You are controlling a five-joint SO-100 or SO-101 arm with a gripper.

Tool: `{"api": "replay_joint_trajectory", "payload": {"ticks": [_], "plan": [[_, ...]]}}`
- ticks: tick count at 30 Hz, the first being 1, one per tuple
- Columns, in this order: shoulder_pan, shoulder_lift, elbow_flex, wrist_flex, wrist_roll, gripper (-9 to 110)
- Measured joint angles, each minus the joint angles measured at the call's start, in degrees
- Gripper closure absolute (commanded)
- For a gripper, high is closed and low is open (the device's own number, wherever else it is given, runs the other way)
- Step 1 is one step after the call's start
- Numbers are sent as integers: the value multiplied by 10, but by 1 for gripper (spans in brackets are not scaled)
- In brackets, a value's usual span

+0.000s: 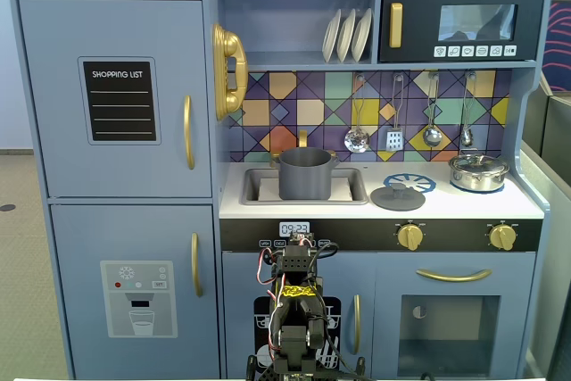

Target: Pick up the lid from the counter and put it on the gray recipient

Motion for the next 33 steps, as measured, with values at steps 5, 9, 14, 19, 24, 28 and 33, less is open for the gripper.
{"api": "replay_joint_trajectory", "payload": {"ticks": [5, 9, 14, 19, 24, 28, 33], "plan": [[24, 0, 0, 0, 0, 101], [19, 0, 0, 0, 0, 101], [25, 0, 0, 0, 0, 101], [39, -11, -33, -3, 0, 102], [58, -107, -216, -52, 4, 102], [97, -163, -348, -167, -25, 102], [142, -192, -417, -287, -62, 102]]}}
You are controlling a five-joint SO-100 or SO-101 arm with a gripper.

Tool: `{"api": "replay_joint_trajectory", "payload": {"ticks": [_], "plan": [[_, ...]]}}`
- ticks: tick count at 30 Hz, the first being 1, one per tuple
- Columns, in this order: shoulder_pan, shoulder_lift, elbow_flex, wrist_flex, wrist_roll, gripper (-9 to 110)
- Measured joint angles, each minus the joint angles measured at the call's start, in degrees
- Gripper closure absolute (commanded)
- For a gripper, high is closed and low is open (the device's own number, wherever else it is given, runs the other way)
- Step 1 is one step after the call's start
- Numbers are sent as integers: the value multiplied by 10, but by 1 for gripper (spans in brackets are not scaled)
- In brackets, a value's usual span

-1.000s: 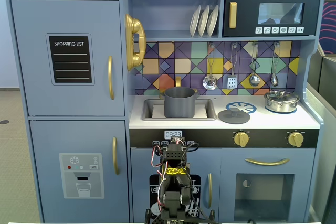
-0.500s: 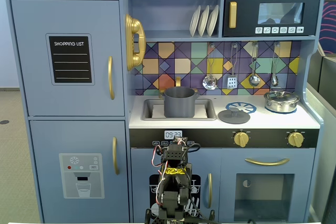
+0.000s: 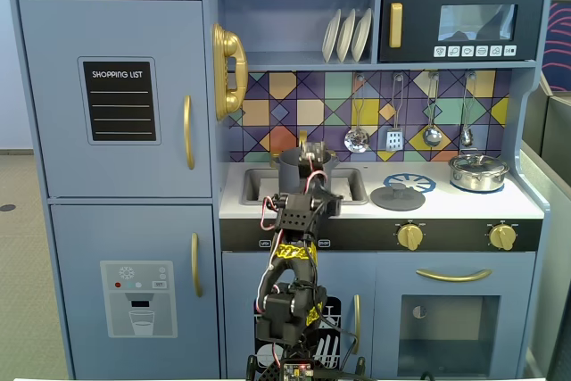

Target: Pick up the lid from the counter and put it on the gray recipient

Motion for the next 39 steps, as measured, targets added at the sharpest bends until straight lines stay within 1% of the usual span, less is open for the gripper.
{"api": "replay_joint_trajectory", "payload": {"ticks": [3, 6, 13, 19, 26, 31, 39], "plan": [[37, -6, -1, -61, -11, 102], [72, -7, 29, -157, -10, 101], [134, -78, 102, -399, 22, 84], [163, -158, 127, -533, 47, 71], [188, -230, 129, -613, 45, 71], [199, -289, 117, -626, 41, 72], [210, -394, 46, -648, 31, 73]]}}
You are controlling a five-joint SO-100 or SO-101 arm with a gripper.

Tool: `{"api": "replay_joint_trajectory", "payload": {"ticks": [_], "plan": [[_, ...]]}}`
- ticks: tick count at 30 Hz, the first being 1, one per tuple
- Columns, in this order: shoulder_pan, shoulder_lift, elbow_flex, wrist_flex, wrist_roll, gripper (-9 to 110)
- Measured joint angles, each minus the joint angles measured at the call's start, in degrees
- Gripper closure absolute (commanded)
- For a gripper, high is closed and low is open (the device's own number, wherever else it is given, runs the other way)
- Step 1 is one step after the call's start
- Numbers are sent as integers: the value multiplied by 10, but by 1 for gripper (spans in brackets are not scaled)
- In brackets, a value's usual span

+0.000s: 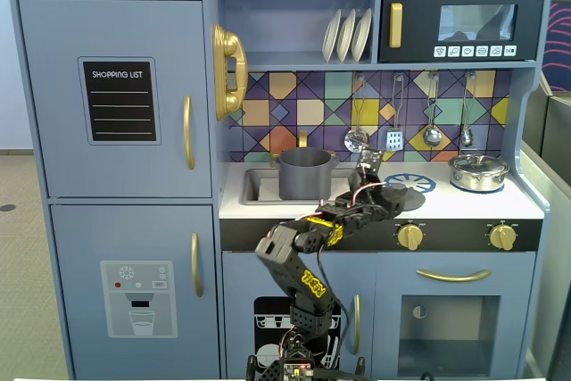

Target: Pick up the lid from the counter and put it on the gray recipient

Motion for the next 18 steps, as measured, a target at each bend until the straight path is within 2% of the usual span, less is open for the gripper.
{"api": "replay_joint_trajectory", "payload": {"ticks": [18], "plan": [[-4, -190, -119, -53, 0, 77]]}}
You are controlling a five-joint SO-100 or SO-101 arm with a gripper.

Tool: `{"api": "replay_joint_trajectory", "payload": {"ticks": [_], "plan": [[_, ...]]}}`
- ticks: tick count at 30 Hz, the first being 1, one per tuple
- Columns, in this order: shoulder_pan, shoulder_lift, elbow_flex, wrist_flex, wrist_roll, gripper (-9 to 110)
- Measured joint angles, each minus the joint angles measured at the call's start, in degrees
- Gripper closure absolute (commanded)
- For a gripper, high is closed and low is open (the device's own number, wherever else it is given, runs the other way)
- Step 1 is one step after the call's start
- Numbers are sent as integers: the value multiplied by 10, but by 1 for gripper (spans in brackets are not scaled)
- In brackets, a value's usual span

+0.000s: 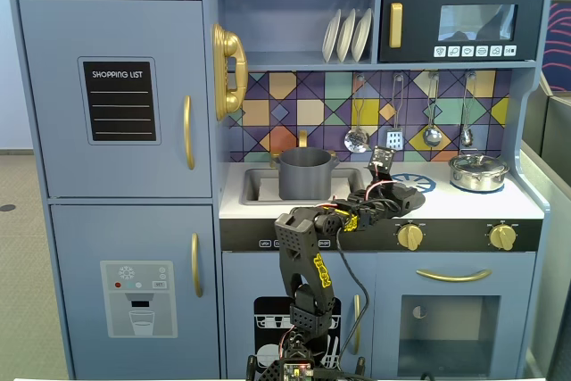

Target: Pick up the lid from the counter and put it on the gray recipient

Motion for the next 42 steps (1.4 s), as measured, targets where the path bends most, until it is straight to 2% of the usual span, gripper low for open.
{"api": "replay_joint_trajectory", "payload": {"ticks": [2, 5, 6, 23, 35, 42], "plan": [[0, -13, -9, -9, 4, 80], [0, -27, -19, -16, 4, 100], [-1, -29, -21, -18, 4, 101], [-12, -41, -47, -15, -1, 102], [-93, -16, -276, 164, -2, 102], [-202, 29, -304, 236, -2, 102]]}}
